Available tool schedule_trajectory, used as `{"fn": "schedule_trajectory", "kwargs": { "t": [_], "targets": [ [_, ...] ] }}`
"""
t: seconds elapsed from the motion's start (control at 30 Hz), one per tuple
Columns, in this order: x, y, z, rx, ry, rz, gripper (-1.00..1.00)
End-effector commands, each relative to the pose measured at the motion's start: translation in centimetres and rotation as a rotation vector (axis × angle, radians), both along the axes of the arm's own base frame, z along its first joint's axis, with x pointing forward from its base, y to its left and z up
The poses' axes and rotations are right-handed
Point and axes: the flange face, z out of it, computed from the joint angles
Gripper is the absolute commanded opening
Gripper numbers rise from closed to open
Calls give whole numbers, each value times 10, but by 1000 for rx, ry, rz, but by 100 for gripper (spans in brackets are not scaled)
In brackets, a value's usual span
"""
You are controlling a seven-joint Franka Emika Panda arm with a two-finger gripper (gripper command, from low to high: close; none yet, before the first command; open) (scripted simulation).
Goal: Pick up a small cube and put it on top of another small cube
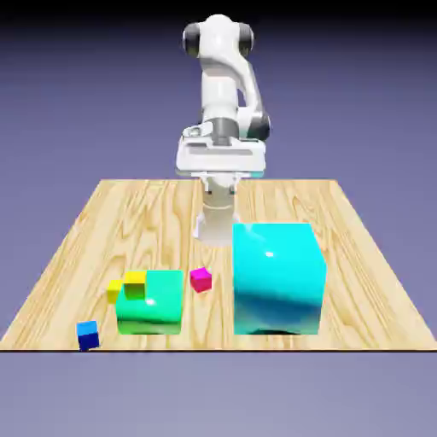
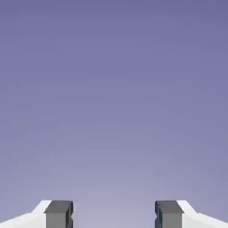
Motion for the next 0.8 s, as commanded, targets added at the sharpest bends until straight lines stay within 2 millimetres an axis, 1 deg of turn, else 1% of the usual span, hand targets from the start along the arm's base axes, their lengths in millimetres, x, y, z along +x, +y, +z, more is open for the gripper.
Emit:
{"fn": "schedule_trajectory", "kwargs": {
  "t": [0.0,0.1,0.2,0.27,0.37,0.43,0.53,0.6,0.7,0.73,0.77],
  "targets": [
    [7,-15,-8,36,42,-61,0],
    [23,-59,-39,142,166,-244,0],
    [31,-105,-73,250,281,-434,0],
    [32,-136,-96,323,354,-563,0],
    [28,-182,-133,435,458,-759,0],
    [20,-212,-158,511,524,-891,0],
    [3,-254,-197,627,619,-1090,0],
    [-12,-280,-223,705,679,-1223,0],
    [-40,-315,-263,825,767,-1422,0],
    [-49,-310,-281,829,801,-1459,0],
    [-49,-310,-281,829,801,-1459,0]
  ]
}}
